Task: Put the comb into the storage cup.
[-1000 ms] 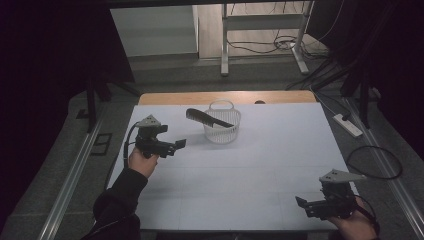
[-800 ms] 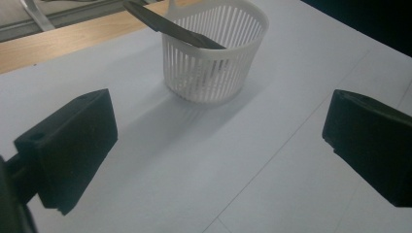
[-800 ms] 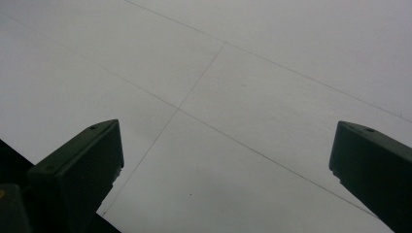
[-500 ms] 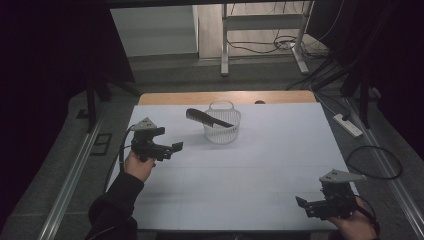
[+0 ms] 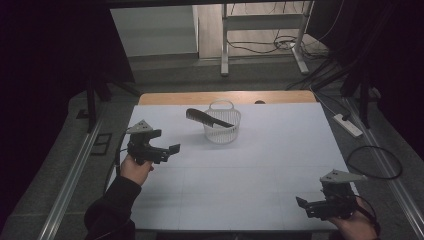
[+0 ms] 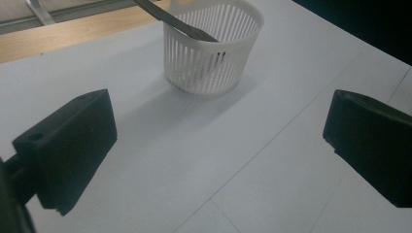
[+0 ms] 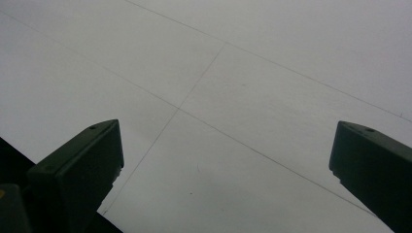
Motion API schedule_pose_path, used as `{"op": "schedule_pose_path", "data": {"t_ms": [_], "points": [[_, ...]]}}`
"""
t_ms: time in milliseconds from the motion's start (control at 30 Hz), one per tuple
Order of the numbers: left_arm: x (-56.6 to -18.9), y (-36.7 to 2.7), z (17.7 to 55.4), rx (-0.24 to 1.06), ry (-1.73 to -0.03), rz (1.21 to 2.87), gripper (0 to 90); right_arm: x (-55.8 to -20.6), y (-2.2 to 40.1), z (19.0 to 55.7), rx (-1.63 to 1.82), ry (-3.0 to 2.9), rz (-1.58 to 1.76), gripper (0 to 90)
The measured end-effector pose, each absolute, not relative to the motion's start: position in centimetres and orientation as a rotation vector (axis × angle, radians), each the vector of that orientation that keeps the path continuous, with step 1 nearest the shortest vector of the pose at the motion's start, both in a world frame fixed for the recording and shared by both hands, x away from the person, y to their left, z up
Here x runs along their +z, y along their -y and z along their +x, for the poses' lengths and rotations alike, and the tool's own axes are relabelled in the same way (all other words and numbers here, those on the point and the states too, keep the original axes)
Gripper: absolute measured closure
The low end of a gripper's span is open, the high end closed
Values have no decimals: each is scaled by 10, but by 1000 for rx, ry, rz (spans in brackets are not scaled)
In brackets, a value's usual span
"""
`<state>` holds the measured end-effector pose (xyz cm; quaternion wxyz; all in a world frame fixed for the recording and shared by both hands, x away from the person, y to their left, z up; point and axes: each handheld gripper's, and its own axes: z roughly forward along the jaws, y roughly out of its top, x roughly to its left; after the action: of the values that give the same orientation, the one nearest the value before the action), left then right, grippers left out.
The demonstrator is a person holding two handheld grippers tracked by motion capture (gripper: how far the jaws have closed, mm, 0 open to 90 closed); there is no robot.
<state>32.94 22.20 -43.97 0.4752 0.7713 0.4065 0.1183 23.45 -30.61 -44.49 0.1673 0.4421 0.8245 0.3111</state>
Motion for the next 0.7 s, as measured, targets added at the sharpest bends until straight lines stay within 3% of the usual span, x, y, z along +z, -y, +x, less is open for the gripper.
{"op": "schedule_pose_path", "data": {"t_ms": [700], "points": [[-437, -229, 306, 302, -984, 1877, 0, -445, 306, 234, 884, -2343, 1255, 0]]}}
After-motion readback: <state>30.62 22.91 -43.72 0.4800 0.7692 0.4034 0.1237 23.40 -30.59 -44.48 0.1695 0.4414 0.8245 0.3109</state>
